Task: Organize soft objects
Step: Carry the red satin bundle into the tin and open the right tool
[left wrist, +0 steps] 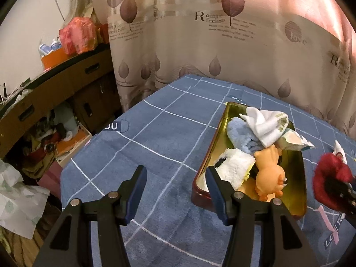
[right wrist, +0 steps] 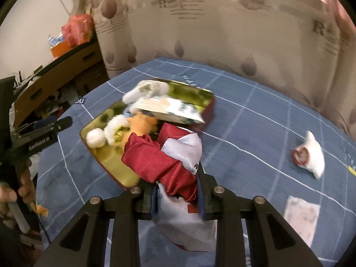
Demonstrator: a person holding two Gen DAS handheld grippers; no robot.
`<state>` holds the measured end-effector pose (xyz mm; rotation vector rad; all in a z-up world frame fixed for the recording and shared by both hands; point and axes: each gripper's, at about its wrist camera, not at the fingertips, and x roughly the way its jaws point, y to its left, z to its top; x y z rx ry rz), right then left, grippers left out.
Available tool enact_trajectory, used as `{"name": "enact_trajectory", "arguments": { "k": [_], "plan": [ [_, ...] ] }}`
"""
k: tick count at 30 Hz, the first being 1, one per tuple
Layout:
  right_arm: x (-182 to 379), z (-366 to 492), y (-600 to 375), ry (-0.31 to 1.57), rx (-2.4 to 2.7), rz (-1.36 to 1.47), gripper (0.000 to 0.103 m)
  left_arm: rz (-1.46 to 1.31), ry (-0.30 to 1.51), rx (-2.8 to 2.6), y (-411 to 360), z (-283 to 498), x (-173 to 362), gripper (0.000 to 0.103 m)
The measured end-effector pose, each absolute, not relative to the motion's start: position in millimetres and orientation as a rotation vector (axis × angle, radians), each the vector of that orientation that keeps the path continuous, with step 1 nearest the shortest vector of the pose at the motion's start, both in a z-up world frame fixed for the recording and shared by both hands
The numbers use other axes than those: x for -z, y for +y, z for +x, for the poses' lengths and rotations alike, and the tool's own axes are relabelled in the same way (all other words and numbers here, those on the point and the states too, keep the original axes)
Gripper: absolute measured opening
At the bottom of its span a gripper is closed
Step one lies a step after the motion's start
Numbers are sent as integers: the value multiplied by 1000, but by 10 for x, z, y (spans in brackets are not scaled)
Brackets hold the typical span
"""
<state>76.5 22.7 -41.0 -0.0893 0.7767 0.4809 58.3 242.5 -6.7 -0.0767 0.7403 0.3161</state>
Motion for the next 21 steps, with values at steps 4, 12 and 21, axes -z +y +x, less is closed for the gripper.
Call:
{"name": "enact_trajectory", "arguments": {
  "k": [4,12,21],
  "plan": [
    [422,883,456,788,-491,-105,25,-59,736,-318,2402,585,62,56],
    [510,1158,774,807,-469,-163,25,-48,722,-325,2399,581,48,56],
    [548,1403,940,808,-434,-164,25,-63,728,-321,2411,575,56,56]
  ]
}}
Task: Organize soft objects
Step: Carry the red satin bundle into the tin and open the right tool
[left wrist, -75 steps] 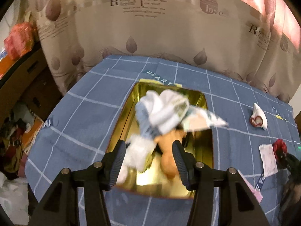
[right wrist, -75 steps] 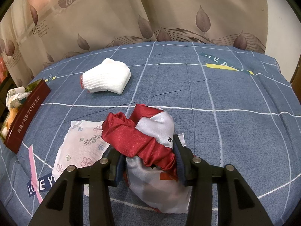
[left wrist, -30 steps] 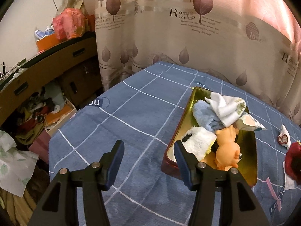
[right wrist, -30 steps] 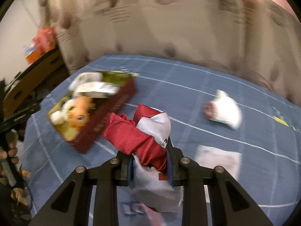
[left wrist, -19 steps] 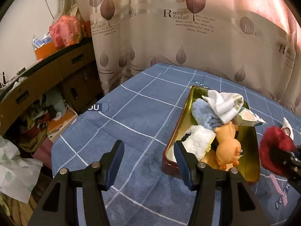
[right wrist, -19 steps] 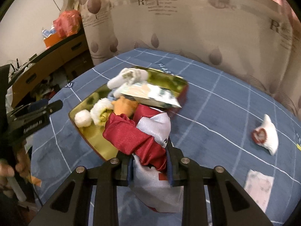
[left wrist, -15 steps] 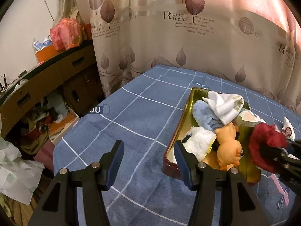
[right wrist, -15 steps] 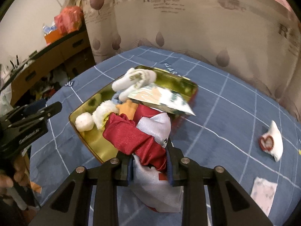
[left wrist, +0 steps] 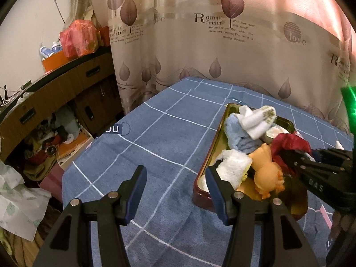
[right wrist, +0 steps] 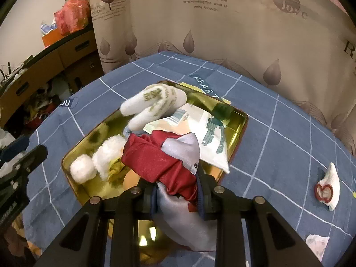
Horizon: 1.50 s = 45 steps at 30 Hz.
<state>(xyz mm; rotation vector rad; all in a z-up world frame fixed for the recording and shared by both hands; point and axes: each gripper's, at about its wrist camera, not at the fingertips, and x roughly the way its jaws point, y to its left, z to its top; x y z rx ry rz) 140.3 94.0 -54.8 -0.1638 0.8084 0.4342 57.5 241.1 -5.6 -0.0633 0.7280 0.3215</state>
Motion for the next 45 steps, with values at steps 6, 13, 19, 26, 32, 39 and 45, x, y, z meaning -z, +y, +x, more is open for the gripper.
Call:
{"name": "enact_trajectory", "arguments": {
  "k": [6,13,19,26,32,39,45],
  "plan": [
    [561,1502,1074,803,-421,-174,25,-64,730,-318,2409,579,53,56],
    [549,1460,1081,795,-425,-165,30,-59,728,-317,2396,587,44,56],
    [475,1366,1066,770,-453,-154,41,-60,728,-317,2398,596,49,56],
    [388,1232,1078,732,-489,-142,66,-68,726,-309,2409,592,47,56],
    [329,1182,1072,712,-501,-132,76,-66,726,-306,2404,588,44,56],
    [250,1109,981,688,-500,-102,83,-66,726,-307,2397,585,41,56],
    [164,1034,770,671,-488,-58,83,-63,727,-307,2397,587,42,56]
  ]
}}
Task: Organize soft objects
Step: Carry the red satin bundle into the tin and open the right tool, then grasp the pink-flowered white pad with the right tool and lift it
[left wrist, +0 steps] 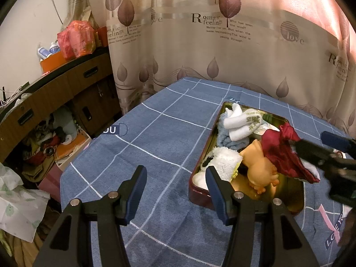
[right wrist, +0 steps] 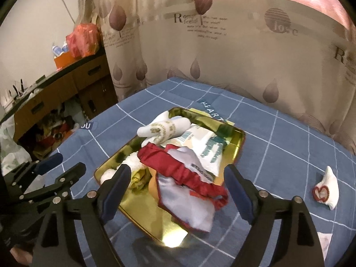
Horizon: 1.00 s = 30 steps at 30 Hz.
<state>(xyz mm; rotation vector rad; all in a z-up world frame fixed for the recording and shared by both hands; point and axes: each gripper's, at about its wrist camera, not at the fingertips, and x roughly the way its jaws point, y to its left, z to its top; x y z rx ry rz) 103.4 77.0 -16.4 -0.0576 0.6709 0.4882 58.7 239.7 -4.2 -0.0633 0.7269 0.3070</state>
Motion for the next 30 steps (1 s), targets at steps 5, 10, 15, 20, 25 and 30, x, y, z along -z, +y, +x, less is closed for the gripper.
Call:
{"name": "enact_trajectory", "arguments": {
  "k": [5,10,15,20,25,30],
  "plan": [
    [144,958,411,661,-439,-26,87,-69,733,-306,2401,586,44,56],
    [242,914,-100,677,-326,-20,90,-60,730,-309,2393,585,51,56],
    [486,889,-716,732,-184,-23,91,-51,730,-315,2383,584,59,56],
    [757,870,-1212,815,-67,-20,92,-55,729,-323,2391,585,60,56],
    [1016,829,-1478,884,-10,5,93,-44,733,-324,2368,587,73,56],
    [1210,798,-1514,921,2,7,94,-24,731,-331,2334,585,79,56]
  ]
}}
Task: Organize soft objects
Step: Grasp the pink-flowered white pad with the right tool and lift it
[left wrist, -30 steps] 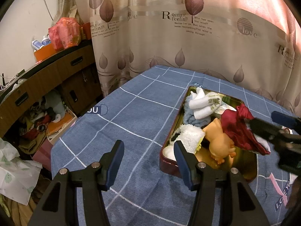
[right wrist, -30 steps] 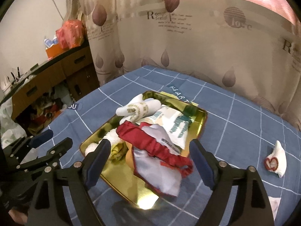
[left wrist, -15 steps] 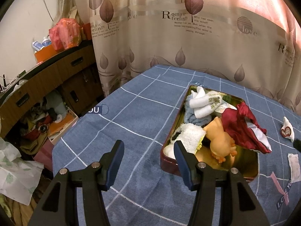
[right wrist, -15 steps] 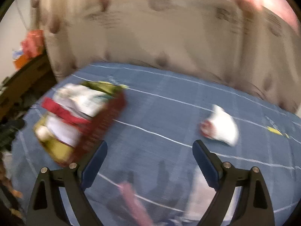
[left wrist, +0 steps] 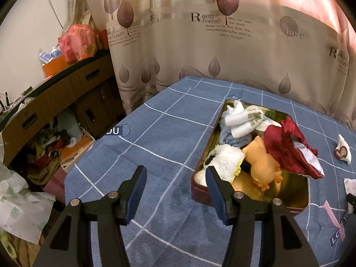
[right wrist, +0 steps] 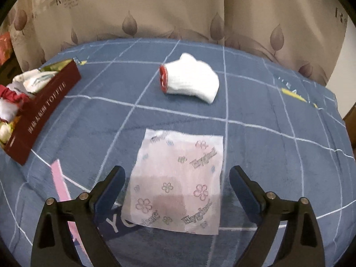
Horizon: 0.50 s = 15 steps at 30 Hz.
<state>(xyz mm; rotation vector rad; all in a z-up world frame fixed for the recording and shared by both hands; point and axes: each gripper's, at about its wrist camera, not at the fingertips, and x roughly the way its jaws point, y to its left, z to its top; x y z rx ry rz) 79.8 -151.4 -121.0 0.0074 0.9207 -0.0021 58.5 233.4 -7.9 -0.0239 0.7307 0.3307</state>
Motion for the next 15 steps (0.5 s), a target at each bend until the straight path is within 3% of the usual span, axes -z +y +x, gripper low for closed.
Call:
{"name": "enact_trajectory", "arguments": {
  "k": [5,7,11,13,15],
  "plan": [
    [1293,823,-1496,918,-6,25,92,-20,721,-339,2334,578,72,56],
    [1289,808,-1491,909,-11,32,87,-15,720,-342,2328,583,77,56],
    [1273,782,-1480,892,-28,28,73,6,722,-341,2284,589,87,56],
    [1263,762,-1477,879,-36,25,61,24,719,-345,2248,585,83,56],
    [1244,760,-1482,866,-43,15,42,32,702,-343,2206,577,54,56]
  ]
}}
